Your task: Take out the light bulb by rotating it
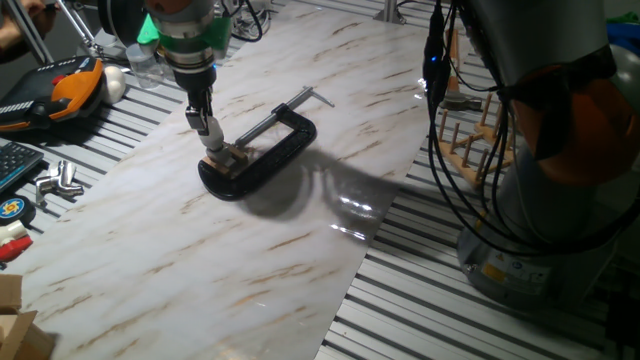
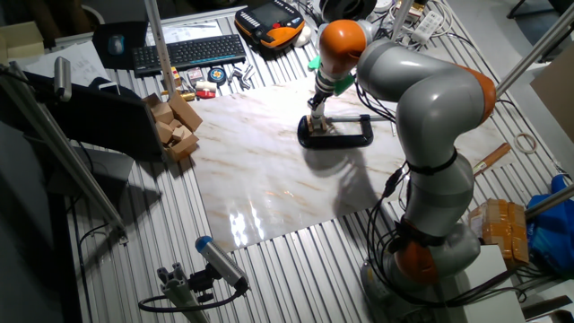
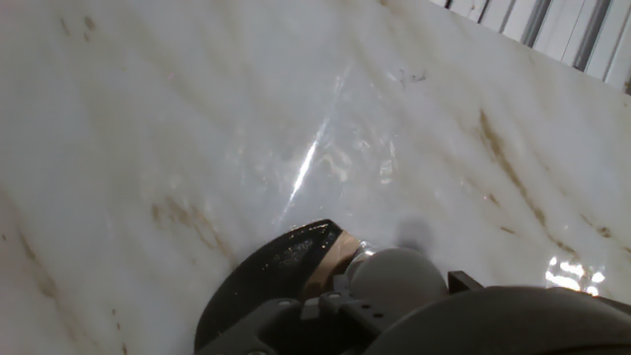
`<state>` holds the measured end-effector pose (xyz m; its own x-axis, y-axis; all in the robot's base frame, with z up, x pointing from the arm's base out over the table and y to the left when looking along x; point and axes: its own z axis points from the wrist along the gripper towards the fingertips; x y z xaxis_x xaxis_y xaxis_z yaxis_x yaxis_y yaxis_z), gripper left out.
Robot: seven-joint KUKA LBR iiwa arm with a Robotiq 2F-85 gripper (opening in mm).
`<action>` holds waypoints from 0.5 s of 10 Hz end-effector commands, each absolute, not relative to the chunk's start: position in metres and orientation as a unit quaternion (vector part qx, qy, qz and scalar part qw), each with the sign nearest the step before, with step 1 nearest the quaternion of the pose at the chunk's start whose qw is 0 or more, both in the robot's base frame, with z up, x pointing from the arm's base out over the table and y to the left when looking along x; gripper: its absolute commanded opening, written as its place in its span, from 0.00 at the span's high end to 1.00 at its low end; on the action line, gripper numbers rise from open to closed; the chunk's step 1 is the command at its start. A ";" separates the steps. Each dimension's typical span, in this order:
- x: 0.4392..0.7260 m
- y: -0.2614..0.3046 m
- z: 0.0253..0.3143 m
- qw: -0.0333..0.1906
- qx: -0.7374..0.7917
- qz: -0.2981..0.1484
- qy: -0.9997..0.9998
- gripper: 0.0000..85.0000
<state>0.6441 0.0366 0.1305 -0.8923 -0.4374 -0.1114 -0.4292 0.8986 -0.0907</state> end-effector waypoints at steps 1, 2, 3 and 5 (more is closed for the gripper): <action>0.644 0.037 0.131 0.062 -0.223 -0.032 0.972 1.00; 0.645 0.036 0.130 0.056 -0.223 -0.025 0.973 1.00; 0.645 0.037 0.129 0.054 -0.222 -0.021 0.973 1.00; 0.644 0.037 0.130 0.063 -0.214 -0.024 0.975 0.60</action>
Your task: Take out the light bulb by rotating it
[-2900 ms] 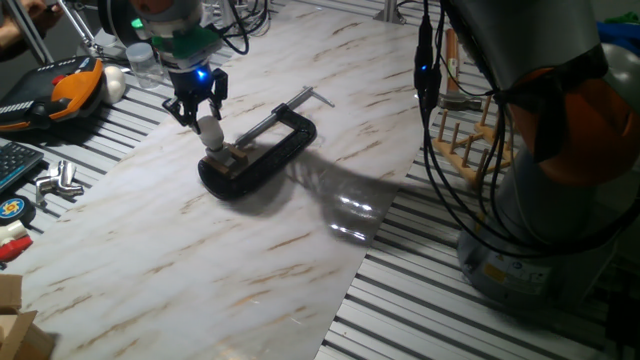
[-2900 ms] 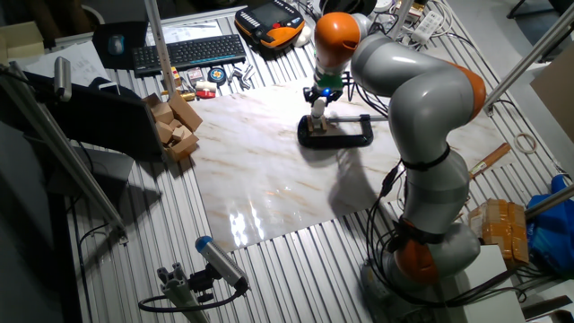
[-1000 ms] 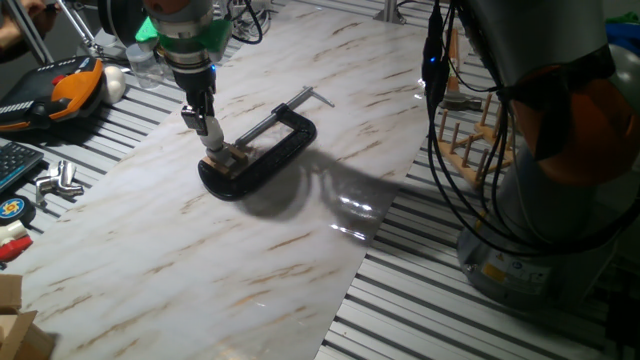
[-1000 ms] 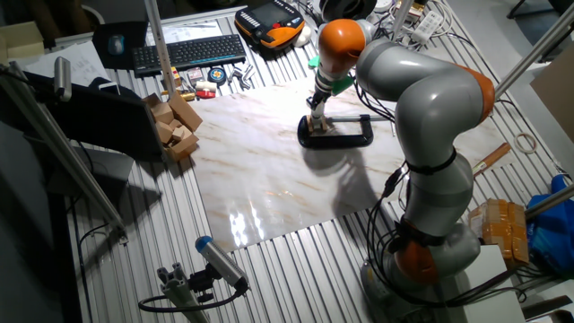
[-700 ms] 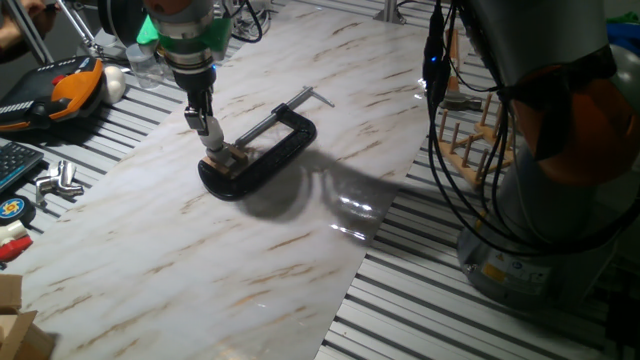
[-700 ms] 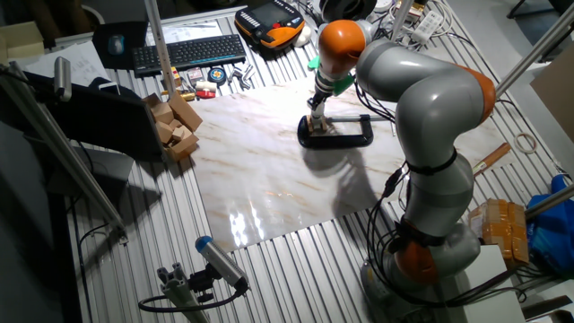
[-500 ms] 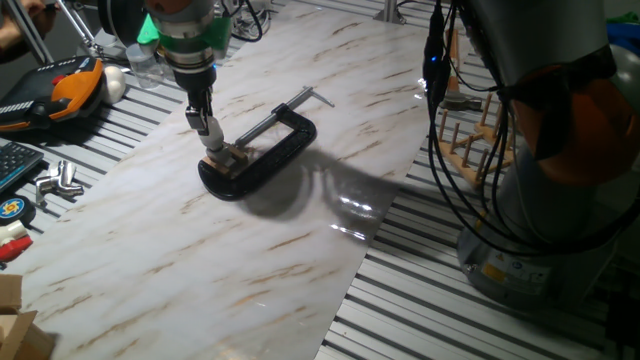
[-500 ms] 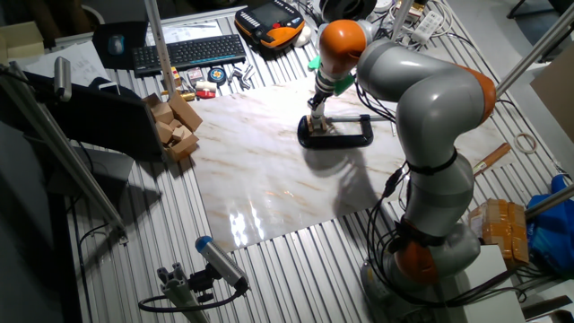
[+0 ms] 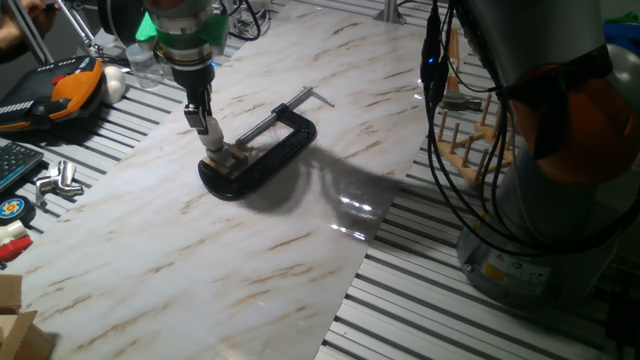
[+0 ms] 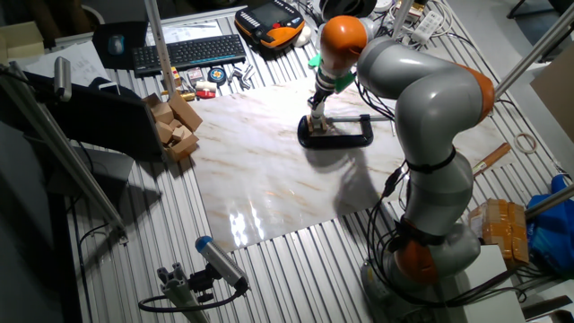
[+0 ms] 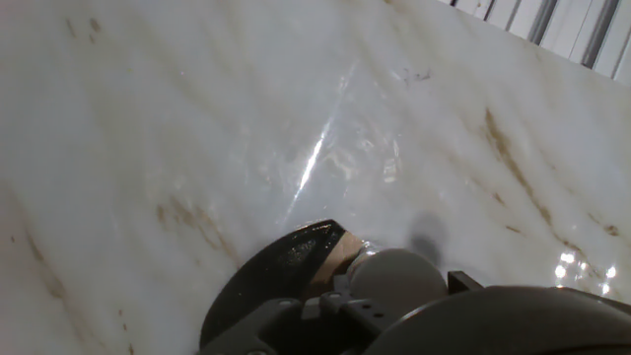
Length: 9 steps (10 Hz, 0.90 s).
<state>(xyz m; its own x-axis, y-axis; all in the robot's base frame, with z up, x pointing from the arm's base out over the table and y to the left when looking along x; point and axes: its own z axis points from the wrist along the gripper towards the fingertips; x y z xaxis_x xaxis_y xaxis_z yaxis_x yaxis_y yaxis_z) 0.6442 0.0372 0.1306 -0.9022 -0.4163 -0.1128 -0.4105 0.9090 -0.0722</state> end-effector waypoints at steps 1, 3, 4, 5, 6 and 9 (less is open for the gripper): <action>0.644 0.037 0.132 0.068 -0.199 -0.024 0.977 0.60; 0.643 0.038 0.135 0.084 -0.166 -0.027 0.982 0.20; 0.643 0.038 0.136 0.089 -0.155 -0.028 0.983 0.20; 0.643 0.038 0.137 0.088 -0.142 -0.024 0.986 0.00; 0.644 0.039 0.140 0.088 -0.114 -0.017 0.989 0.00; 0.647 0.042 0.154 0.071 0.097 -0.013 0.993 0.00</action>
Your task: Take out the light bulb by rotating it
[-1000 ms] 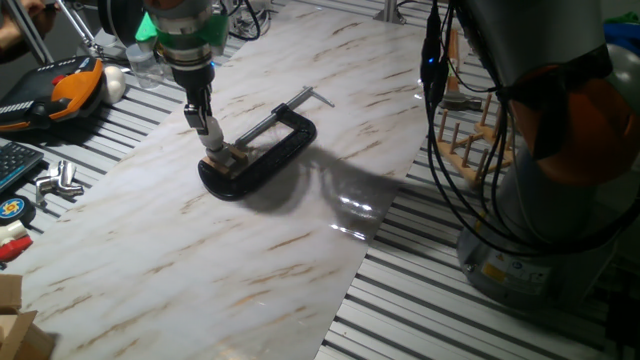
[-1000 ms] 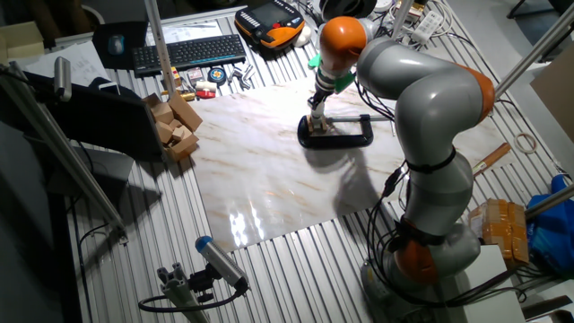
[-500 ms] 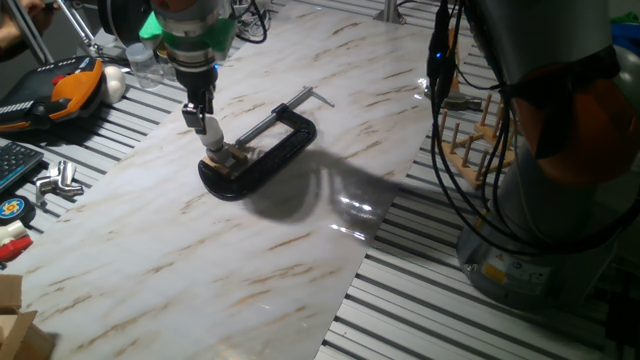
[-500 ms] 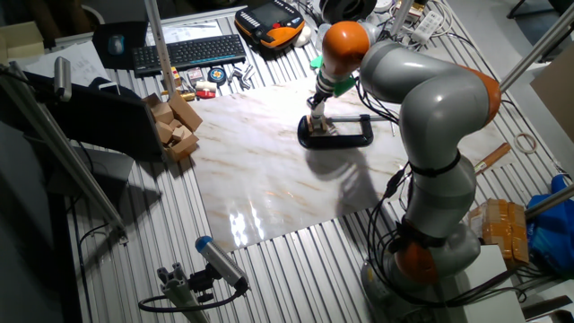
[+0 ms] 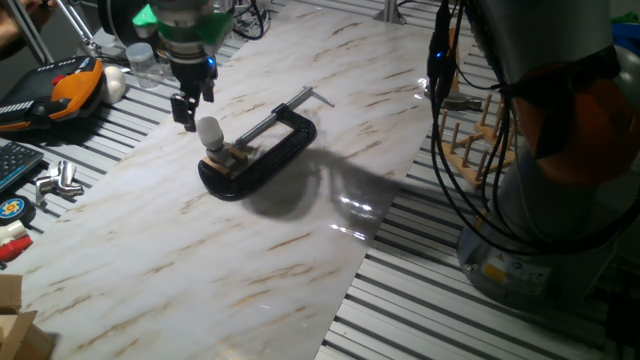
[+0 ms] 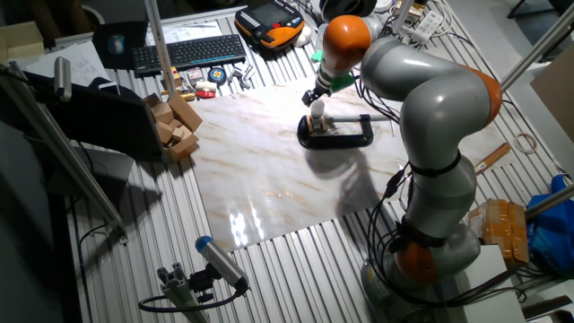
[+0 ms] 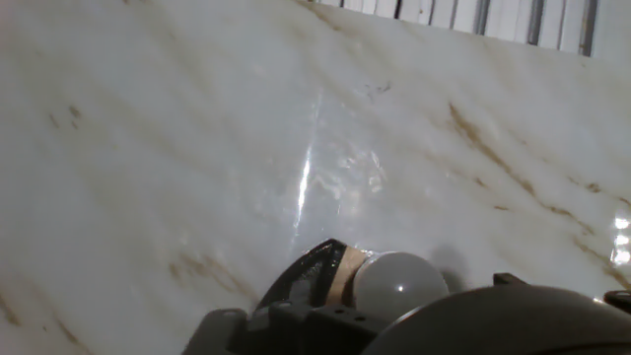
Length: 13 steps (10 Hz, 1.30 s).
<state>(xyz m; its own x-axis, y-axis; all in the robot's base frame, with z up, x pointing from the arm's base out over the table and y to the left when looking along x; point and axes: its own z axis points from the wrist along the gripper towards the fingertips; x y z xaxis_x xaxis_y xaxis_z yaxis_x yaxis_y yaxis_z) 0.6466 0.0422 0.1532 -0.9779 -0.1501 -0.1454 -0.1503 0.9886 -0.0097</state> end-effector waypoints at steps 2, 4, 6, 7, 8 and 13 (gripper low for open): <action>0.647 0.041 0.154 0.073 0.282 0.007 0.957 0.20; 0.645 0.039 0.159 0.065 0.443 -0.005 0.894 0.40; 0.646 0.038 0.163 0.047 0.552 -0.011 0.832 0.40; 0.646 0.038 0.164 0.041 0.626 -0.018 0.778 0.60; 0.646 0.038 0.164 0.043 0.688 -0.017 0.724 0.60; 0.646 0.037 0.168 0.055 0.899 -0.033 0.433 0.40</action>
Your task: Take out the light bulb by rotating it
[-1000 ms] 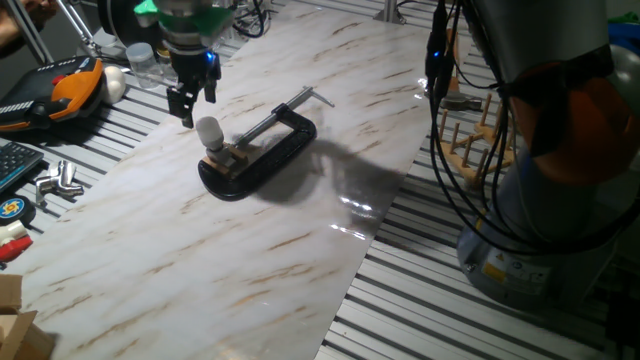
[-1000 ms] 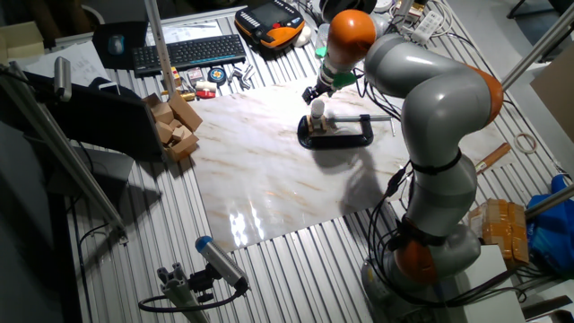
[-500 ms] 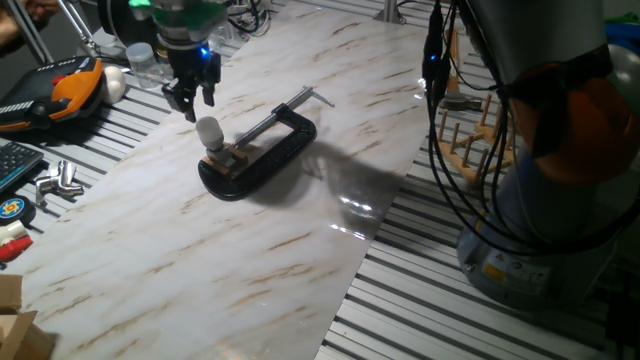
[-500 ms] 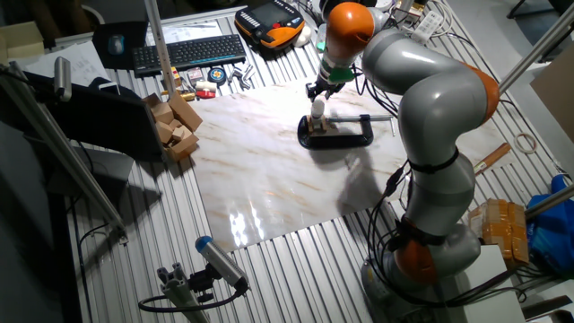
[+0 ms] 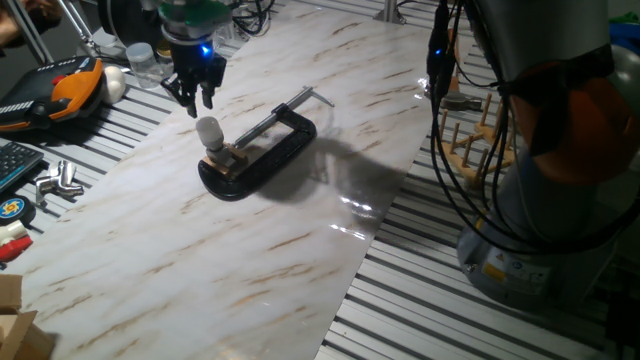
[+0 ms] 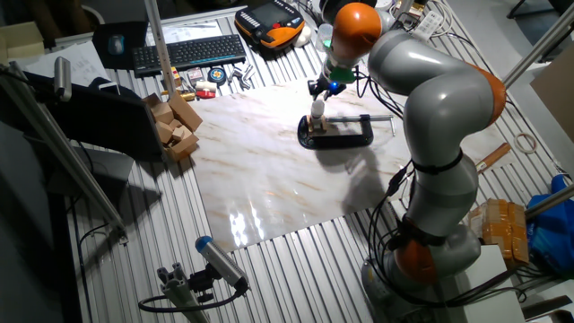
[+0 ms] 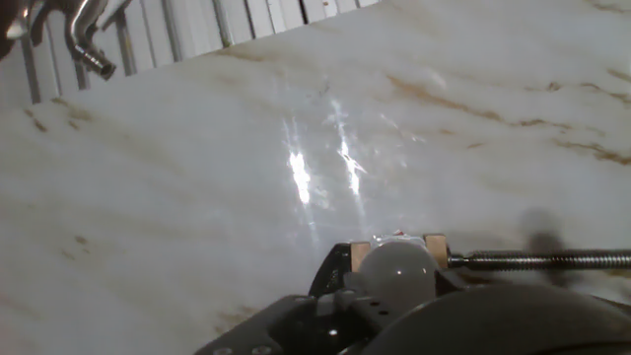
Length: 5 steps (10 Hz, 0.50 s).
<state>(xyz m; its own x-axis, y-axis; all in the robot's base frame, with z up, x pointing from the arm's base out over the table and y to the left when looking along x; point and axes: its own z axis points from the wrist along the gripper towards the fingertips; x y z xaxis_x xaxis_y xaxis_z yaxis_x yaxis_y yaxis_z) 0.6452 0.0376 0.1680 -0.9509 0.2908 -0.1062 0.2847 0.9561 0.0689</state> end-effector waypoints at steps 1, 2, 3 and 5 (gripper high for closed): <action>0.646 0.037 0.168 0.053 0.921 -0.037 0.385 0.40; 0.646 0.037 0.168 0.053 0.941 -0.035 0.332 0.40; 0.646 0.037 0.167 0.052 0.955 -0.018 0.292 0.40; 0.647 0.037 0.167 0.058 0.980 0.010 0.191 0.40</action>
<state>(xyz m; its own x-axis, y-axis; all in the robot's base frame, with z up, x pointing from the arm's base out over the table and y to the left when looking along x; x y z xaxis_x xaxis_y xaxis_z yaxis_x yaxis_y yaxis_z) 0.6482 0.0362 0.1665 -0.8918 0.4521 -0.0170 0.4476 0.8872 0.1117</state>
